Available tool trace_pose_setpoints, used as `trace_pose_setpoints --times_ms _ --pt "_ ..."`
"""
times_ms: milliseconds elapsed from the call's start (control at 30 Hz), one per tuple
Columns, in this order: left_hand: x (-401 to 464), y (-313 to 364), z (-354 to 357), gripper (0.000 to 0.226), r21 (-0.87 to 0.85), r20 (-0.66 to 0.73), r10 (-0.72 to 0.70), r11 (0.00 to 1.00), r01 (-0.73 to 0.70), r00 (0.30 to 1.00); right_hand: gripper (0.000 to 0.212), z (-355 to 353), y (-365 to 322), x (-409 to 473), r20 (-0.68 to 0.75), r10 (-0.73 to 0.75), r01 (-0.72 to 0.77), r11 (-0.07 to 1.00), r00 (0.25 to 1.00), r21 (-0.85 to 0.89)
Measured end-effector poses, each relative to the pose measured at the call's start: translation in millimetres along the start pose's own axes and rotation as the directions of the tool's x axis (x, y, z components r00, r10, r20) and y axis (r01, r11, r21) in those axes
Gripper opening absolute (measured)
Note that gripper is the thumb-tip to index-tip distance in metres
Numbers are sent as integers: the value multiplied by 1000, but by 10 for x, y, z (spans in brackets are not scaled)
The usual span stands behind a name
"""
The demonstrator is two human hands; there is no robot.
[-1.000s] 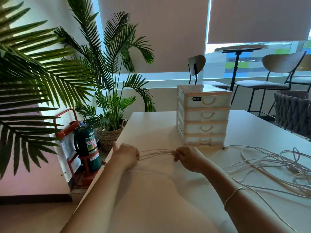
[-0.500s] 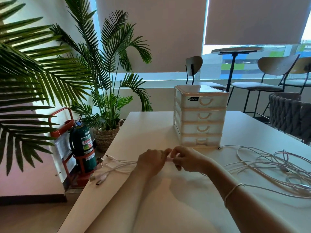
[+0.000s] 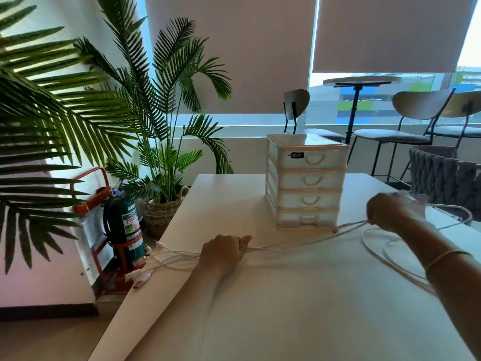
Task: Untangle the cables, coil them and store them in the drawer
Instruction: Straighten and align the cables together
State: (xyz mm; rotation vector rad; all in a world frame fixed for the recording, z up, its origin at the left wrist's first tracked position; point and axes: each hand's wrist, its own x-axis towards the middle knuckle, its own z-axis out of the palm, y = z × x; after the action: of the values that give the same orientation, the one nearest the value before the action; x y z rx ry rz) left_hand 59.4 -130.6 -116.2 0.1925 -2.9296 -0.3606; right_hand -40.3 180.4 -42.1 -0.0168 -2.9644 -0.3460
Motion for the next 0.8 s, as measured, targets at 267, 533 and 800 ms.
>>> trace_pose_setpoints --times_ms 267,533,800 --pt "10 -51 -15 53 -28 -28 -12 1000 11 1000 33 -247 -243 -252 -64 196 -202 972 979 -117" --pt "-5 12 -60 56 -80 -84 -35 996 28 996 28 -141 -1514 -829 -154 -579 563 638 801 526" --pt "21 1 -69 57 -101 -122 1 995 -13 993 20 -77 -1617 -817 -68 -578 446 544 813 710"
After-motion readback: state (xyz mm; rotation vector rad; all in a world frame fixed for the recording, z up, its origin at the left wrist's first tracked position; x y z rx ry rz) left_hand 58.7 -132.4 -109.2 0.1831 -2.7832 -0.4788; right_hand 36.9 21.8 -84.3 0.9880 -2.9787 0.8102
